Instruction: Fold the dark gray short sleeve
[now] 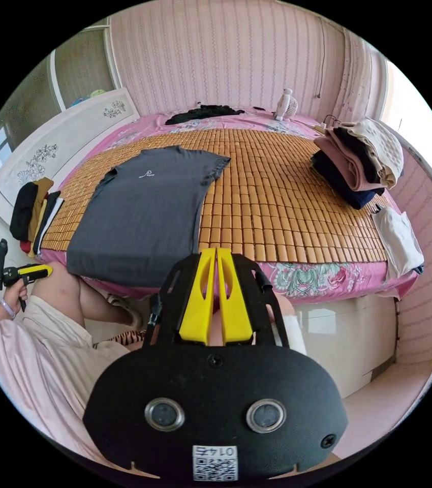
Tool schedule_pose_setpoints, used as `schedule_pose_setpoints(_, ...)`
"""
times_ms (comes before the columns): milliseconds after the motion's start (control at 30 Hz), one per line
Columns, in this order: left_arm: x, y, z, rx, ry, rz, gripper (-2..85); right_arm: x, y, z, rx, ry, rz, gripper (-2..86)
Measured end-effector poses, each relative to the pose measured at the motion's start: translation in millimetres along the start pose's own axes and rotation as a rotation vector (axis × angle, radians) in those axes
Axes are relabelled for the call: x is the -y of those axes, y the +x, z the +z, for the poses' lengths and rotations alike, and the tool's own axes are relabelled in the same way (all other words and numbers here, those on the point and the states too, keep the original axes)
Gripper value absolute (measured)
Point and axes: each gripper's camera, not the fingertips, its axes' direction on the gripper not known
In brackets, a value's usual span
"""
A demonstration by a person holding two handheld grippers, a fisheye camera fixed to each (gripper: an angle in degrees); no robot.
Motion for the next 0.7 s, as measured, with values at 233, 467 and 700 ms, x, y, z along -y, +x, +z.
schedule_pose_setpoints(233,27.4,-34.0,-24.3,-0.103,0.203,-0.041,-0.4,102.7,-82.7,65.0,0.261,0.003,-0.267,3.5)
schedule_pose_setpoints(467,116.1,-70.0,7.6,-0.126,0.297,-0.097,4.2,251.9,-242.6,179.9,0.461,-0.081,-0.513,6.9)
schedule_pose_setpoints(700,170.1,-96.9,53.4,-0.126,0.285,-0.173,5.0,326.0,-318.6,292.2,0.418,-0.222,-0.518,8.2)
